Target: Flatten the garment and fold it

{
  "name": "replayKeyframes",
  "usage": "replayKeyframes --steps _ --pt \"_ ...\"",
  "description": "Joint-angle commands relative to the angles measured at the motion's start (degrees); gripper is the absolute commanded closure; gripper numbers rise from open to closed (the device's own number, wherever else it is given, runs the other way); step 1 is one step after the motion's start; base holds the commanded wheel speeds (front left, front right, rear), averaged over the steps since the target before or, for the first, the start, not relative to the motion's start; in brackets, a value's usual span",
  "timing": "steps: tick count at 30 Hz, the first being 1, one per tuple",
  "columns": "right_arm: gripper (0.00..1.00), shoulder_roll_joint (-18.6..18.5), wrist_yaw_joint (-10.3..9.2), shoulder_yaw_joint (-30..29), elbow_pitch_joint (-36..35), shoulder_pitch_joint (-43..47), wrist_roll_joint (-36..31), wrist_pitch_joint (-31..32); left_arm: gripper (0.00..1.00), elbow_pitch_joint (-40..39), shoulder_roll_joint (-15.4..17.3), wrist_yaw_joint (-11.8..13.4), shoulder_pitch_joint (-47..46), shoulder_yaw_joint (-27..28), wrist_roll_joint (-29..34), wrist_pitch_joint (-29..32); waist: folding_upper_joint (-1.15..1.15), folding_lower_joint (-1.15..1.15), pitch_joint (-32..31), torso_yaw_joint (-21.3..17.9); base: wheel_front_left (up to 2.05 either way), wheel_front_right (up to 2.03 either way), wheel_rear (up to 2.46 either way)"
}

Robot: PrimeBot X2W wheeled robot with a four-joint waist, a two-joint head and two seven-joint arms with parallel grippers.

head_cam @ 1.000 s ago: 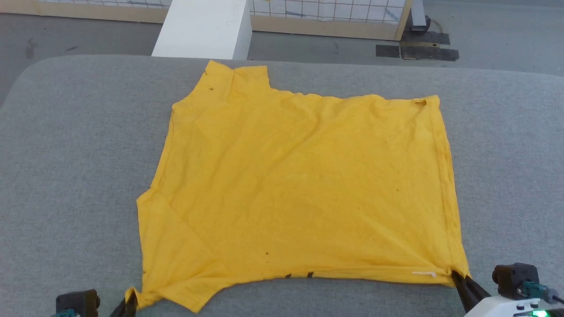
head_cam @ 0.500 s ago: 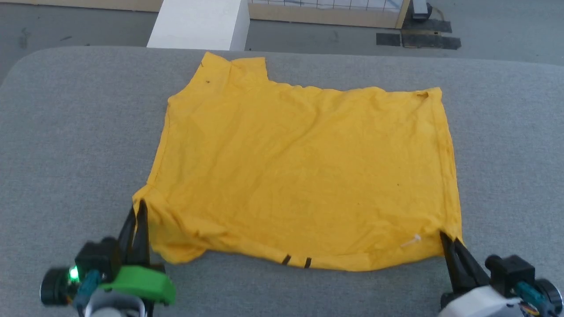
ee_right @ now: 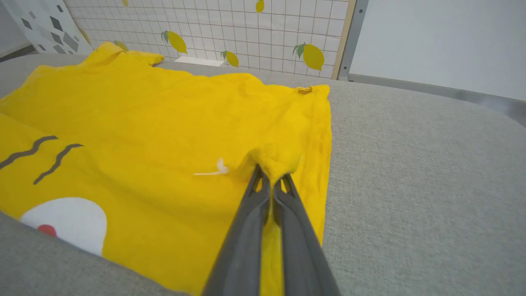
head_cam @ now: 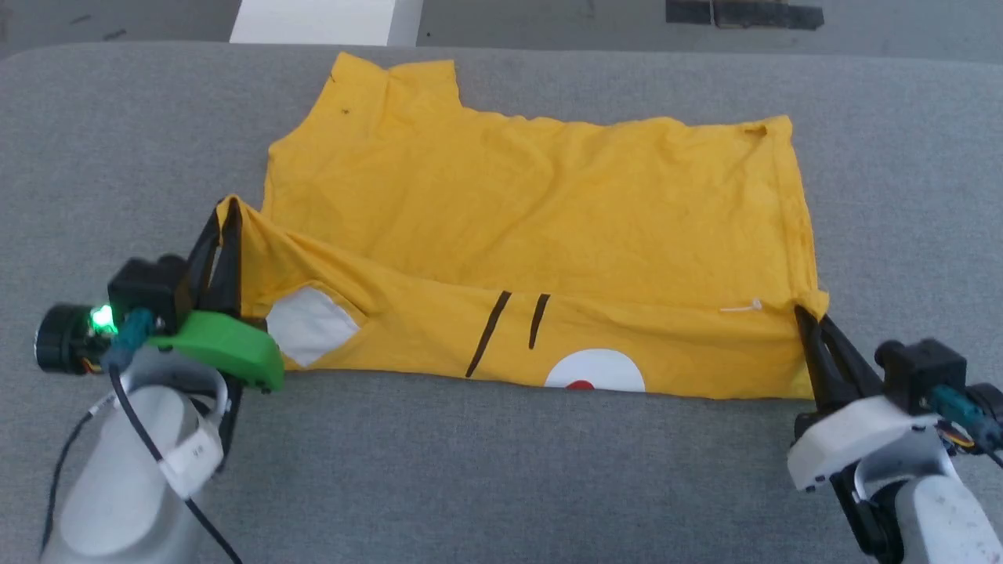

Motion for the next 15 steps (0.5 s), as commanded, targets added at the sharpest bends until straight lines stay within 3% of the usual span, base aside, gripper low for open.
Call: replayKeyframes --steps 1,15 --pt "1.0 -0.08 -0.09 -0.15 0.61 -1.65 0.29 1.36 1.0 1.65 0.7 -0.55 -2.24 0.02 -0.91 0.9 0.0 0.0 1.46 -0.7 0.0 0.0 0.0" --pt "1.0 -1.34 -0.09 -2.53 5.59 -11.61 6.08 25.12 1.0 18.06 3.08 -7.67 -11.03 -1.83 -8.37 24.09 0.0 0.0 6.6 -2.02 0.0 0.0 0.0"
